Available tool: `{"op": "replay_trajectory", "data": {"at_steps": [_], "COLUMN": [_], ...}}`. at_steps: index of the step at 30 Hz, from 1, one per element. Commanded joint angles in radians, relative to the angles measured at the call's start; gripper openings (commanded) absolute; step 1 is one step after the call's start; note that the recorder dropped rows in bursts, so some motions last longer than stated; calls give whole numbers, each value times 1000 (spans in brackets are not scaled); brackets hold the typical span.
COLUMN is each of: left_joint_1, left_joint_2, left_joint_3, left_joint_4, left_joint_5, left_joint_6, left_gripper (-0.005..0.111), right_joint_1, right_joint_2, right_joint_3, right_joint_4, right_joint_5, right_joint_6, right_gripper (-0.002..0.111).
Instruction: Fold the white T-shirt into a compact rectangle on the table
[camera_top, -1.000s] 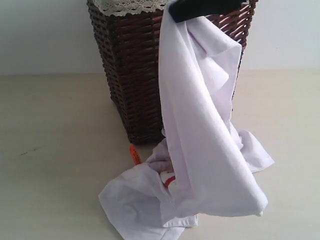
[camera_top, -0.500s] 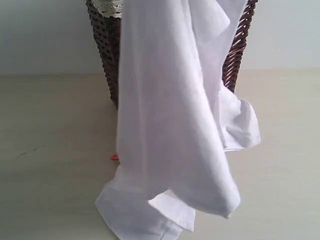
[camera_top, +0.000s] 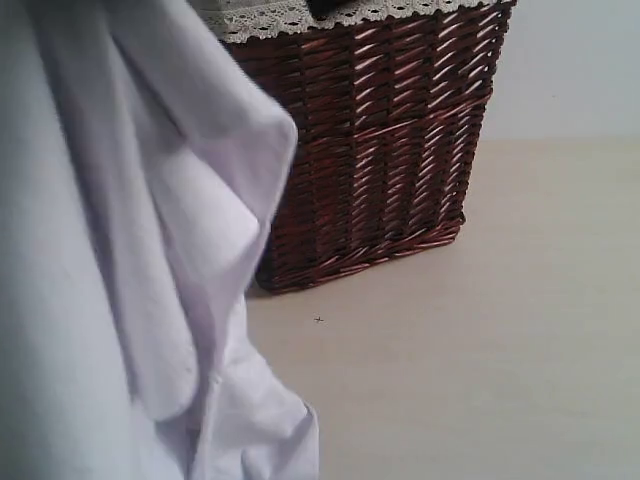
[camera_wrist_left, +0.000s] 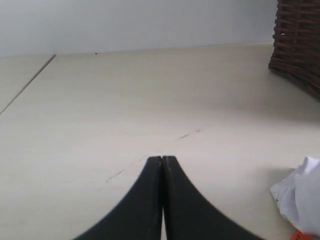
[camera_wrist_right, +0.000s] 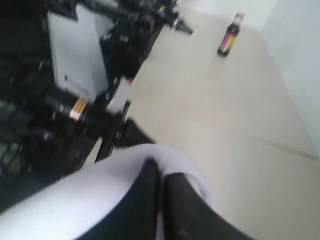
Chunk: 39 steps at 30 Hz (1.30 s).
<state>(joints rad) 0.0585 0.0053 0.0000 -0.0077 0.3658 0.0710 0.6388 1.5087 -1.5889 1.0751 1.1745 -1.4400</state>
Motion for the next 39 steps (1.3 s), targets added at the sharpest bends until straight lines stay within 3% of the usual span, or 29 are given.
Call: {"op": "replay_trajectory", "data": {"at_steps": [1, 3, 5, 14, 22, 25, 28, 32, 36, 39], "left_joint_1": [0, 0, 0, 0, 0, 0, 0, 0, 0, 0], "left_joint_2": [-5, -5, -5, -5, -5, -5, -5, -5, -5, -5], "left_joint_3": [0, 0, 0, 0, 0, 0, 0, 0, 0, 0], "left_joint_4": [-3, -3, -3, -3, -3, -3, -3, -3, -3, -3], "left_joint_5": [-8, -8, -8, -8, -8, -8, -8, -8, -8, -8], "left_joint_6": [0, 0, 0, 0, 0, 0, 0, 0, 0, 0], "left_gripper": [0, 0, 0, 0, 0, 0, 0, 0, 0, 0], "right_joint_1": [-8, -8, -11, -137, -272, -290, -290, -290, -290, -290], "right_joint_2": [-6, -1, -1, -1, -1, -1, -1, -18, -56, -92], "right_joint_3": [41, 112, 193, 578, 757, 775, 781, 781, 781, 781], "right_joint_4": [-558, -872, -993, -1140, -1331, -1334, -1270, -1125, -695, -355], "right_joint_5": [47, 47, 47, 47, 47, -83, -291, -502, -623, -601], "right_joint_6": [177, 188, 195, 193, 208, 271, 355, 355, 100, -112], "right_gripper": [0, 0, 0, 0, 0, 3, 15, 16, 2, 0]}}
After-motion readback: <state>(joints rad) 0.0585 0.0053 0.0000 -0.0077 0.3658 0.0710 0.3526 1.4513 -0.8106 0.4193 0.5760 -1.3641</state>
